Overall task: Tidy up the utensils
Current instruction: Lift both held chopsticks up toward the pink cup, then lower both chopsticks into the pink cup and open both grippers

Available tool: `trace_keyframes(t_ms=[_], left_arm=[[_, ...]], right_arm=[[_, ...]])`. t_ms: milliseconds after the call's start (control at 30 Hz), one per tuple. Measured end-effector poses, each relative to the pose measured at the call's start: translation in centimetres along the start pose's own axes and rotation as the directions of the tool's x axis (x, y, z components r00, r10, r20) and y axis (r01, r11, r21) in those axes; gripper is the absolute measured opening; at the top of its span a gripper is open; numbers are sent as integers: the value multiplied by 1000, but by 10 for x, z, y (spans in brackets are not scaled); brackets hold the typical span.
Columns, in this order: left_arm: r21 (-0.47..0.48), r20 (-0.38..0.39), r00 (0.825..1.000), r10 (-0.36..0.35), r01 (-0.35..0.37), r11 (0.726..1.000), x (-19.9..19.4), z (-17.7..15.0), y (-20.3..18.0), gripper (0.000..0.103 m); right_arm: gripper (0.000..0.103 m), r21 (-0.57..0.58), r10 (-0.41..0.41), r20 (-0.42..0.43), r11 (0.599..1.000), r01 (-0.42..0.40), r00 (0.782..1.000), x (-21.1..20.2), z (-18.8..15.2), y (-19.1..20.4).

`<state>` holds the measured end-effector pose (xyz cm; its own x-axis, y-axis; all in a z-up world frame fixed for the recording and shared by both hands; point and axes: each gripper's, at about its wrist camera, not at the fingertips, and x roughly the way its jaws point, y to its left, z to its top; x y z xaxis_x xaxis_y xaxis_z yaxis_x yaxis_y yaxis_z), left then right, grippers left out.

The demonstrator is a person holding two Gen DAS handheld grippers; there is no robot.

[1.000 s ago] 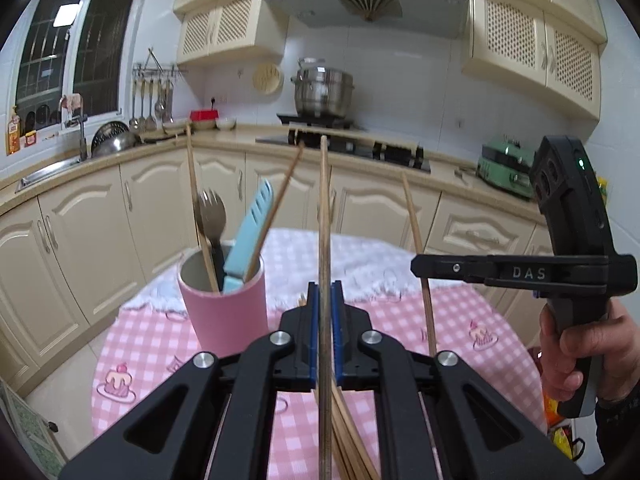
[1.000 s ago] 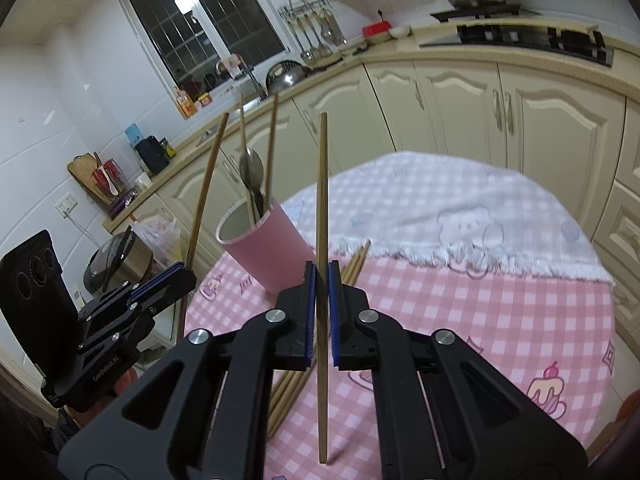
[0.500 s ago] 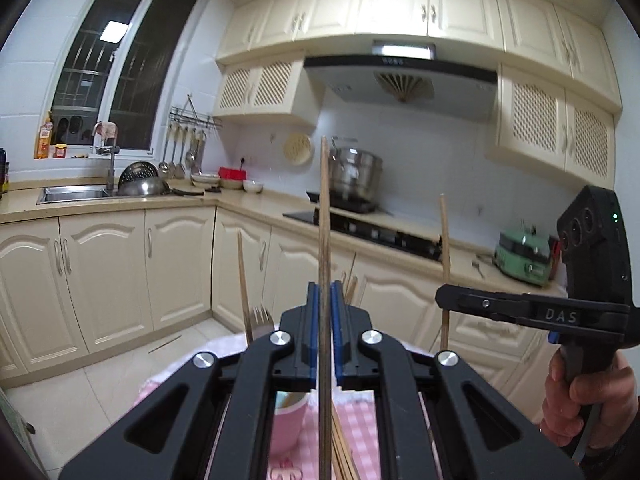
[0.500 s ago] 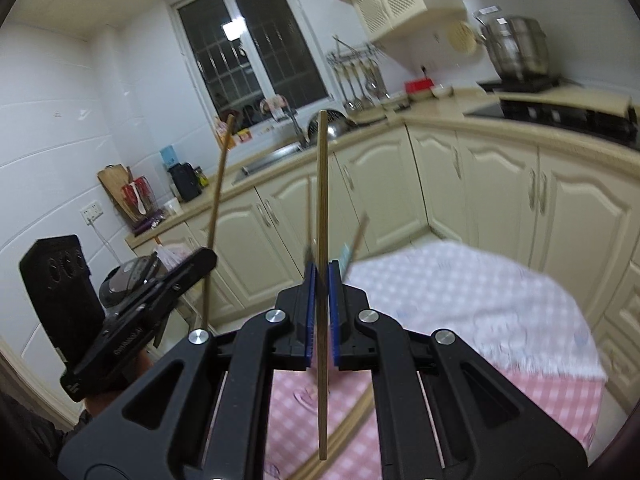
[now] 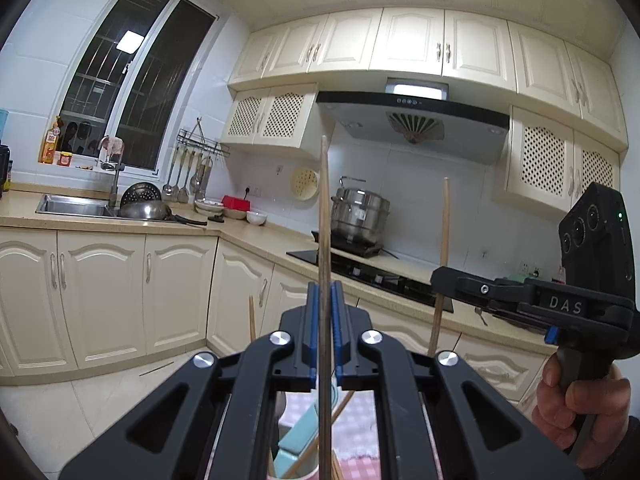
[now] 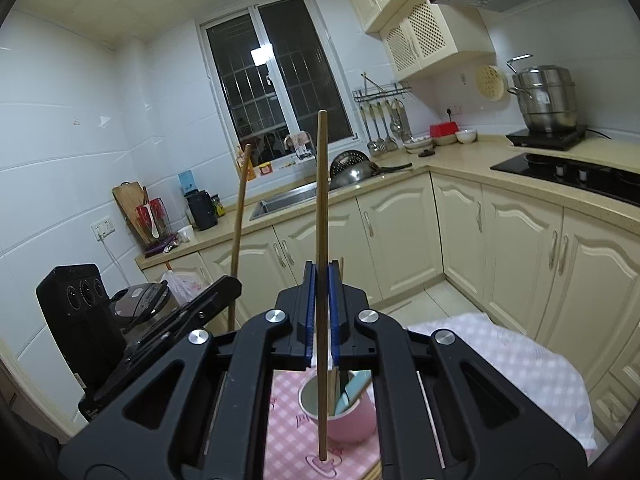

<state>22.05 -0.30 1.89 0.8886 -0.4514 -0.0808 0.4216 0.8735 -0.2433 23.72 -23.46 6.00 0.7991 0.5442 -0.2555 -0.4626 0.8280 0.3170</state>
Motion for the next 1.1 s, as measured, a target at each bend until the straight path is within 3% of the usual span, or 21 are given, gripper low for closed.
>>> trace_keyframes(t_ms=[567, 1100], left_arm=[[0, 27, 1000, 1, -1, 1000, 45, 1, 19, 6], [-23, -32, 999, 20, -20, 1000, 75, -33, 40, 6]], right_arm=[[7, 27, -16, 20, 1000, 15, 1000, 54, 6, -6], [7, 38, -31, -34, 999, 32, 999, 85, -13, -10]])
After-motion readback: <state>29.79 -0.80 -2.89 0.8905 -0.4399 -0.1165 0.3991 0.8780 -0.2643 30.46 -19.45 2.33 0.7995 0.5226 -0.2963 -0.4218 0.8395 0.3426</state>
